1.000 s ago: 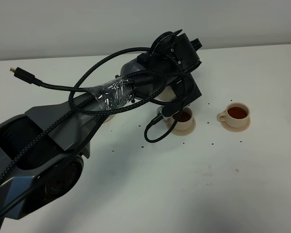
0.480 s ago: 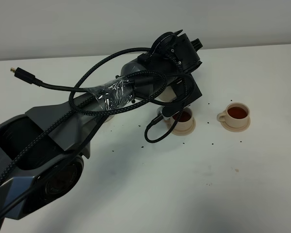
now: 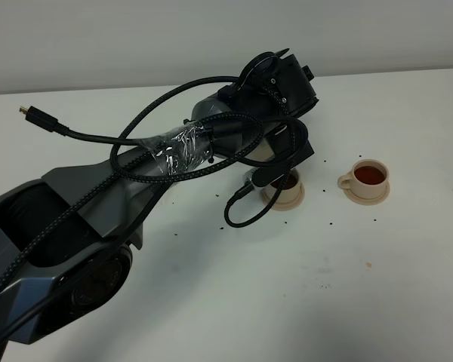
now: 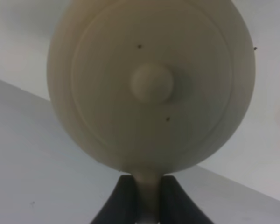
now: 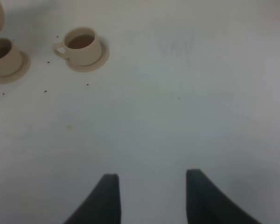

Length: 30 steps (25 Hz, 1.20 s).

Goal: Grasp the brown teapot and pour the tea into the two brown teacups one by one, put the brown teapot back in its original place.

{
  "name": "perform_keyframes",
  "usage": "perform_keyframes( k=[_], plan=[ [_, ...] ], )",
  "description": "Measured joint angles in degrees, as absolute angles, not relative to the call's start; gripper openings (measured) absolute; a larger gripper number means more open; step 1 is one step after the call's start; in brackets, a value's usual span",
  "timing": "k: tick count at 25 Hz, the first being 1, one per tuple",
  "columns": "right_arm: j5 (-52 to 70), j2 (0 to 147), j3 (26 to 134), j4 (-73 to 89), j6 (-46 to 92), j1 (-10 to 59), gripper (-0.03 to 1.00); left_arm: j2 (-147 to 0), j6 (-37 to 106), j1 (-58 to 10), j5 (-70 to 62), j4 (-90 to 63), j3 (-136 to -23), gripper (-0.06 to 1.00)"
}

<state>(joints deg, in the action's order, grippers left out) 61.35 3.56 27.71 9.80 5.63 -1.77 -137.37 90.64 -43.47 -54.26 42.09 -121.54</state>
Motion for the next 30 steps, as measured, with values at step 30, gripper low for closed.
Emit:
perform_keyframes(
  k=[30],
  plan=[
    [61.35,3.56,27.71,9.8,5.63,-1.77,0.34,-137.42,88.6,-44.74,-56.67,46.75,-121.54,0.13]
  ],
)
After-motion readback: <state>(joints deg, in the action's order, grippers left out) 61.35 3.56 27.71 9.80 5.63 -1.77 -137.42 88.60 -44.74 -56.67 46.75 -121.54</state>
